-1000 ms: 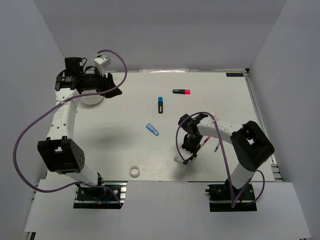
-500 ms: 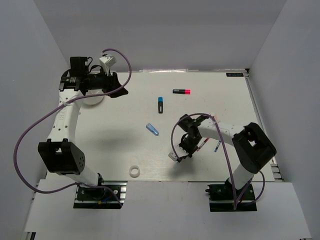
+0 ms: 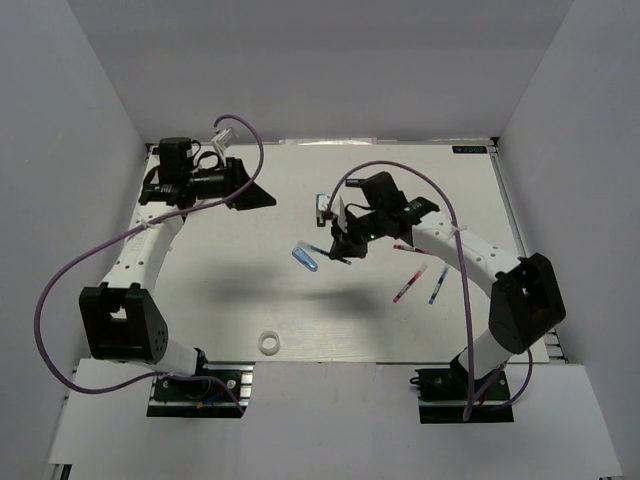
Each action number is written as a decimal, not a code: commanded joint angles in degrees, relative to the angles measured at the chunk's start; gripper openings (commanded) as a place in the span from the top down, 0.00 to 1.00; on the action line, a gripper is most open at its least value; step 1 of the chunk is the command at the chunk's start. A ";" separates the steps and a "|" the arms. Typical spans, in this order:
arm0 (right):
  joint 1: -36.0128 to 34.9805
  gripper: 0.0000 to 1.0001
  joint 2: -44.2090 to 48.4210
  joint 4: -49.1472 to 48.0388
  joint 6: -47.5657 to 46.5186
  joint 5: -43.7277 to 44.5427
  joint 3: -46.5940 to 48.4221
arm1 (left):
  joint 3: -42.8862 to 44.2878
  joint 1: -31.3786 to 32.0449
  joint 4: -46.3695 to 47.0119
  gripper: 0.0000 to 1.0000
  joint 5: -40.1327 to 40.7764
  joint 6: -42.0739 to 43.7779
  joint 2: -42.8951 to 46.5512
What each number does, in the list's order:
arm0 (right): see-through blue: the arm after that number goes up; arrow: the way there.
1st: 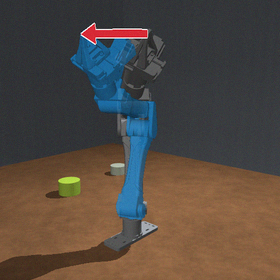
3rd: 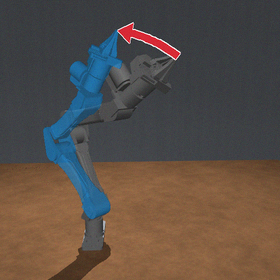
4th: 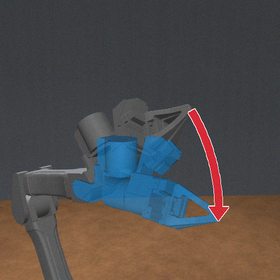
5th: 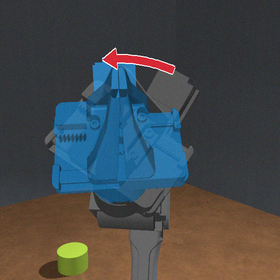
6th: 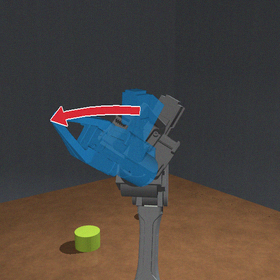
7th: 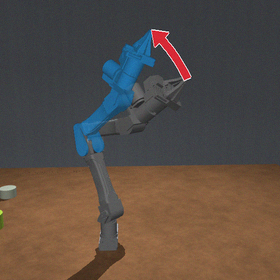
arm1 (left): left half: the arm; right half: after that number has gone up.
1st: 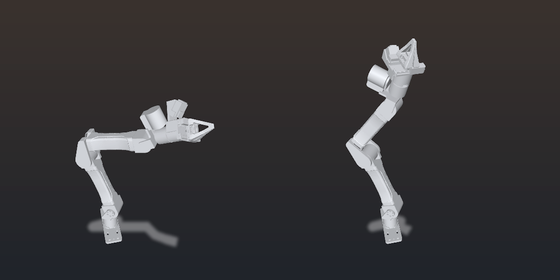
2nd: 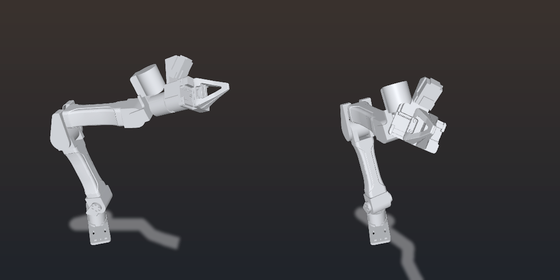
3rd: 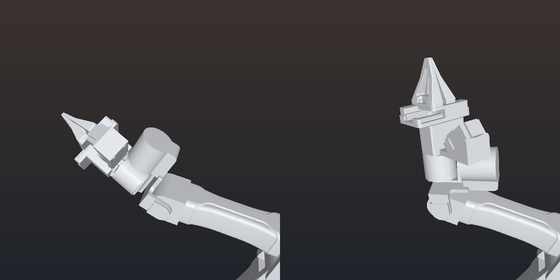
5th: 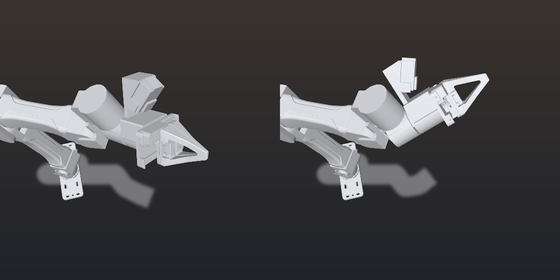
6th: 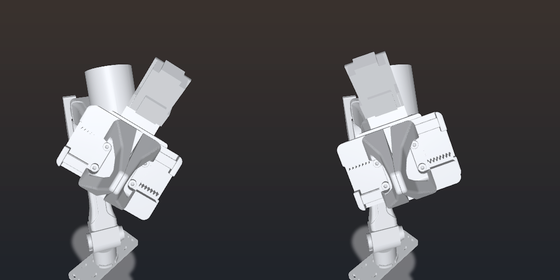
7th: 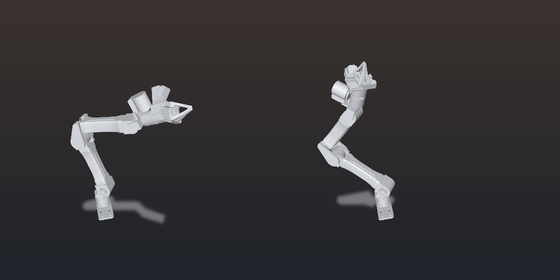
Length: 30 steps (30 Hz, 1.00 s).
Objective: Sort the stationery into containers
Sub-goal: Pick up the pen from the center of the board.
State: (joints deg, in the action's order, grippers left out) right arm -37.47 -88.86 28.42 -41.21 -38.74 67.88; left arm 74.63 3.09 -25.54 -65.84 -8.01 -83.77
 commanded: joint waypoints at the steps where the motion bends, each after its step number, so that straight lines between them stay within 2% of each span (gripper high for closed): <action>1: 0.56 1.00 -3.67 -6.37 20.28 1.12 6.29 | -2.73 1.03 3.91 0.37 -4.29 -5.87 2.64; 3: 1.00 1.00 -4.56 -5.92 24.59 1.65 8.76 | -5.10 1.04 4.44 0.38 -4.56 -7.28 3.34; 8: 1.00 1.00 -3.69 -7.60 26.97 -2.03 9.02 | -9.24 2.80 6.73 0.42 -5.87 -9.75 4.05; 14: 0.83 1.00 -3.87 -6.19 25.39 -0.99 9.90 | -8.89 4.38 6.20 0.47 -5.44 -9.04 2.82; 18: 0.73 1.00 -4.22 -5.93 24.95 -1.07 10.61 | -6.79 5.43 3.67 0.49 -1.40 -6.59 1.24; 21: 0.65 1.00 -4.39 -5.93 24.60 -0.99 10.87 | -5.73 6.14 2.34 0.49 0.53 -5.44 -0.52; 26: 0.65 1.00 -4.48 -5.49 23.63 -1.60 11.05 | -4.93 7.37 0.85 0.42 2.91 -4.29 -1.66; 30: 0.73 1.00 -4.13 -5.66 23.28 -1.69 10.17 | -5.28 7.37 0.84 0.42 4.67 -4.03 -1.40</action>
State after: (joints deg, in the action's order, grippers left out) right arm -36.56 -93.21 22.98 -17.10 -39.18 76.71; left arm 67.90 10.26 -23.97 -62.78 -13.41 -85.97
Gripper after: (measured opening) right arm 0.034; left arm 0.582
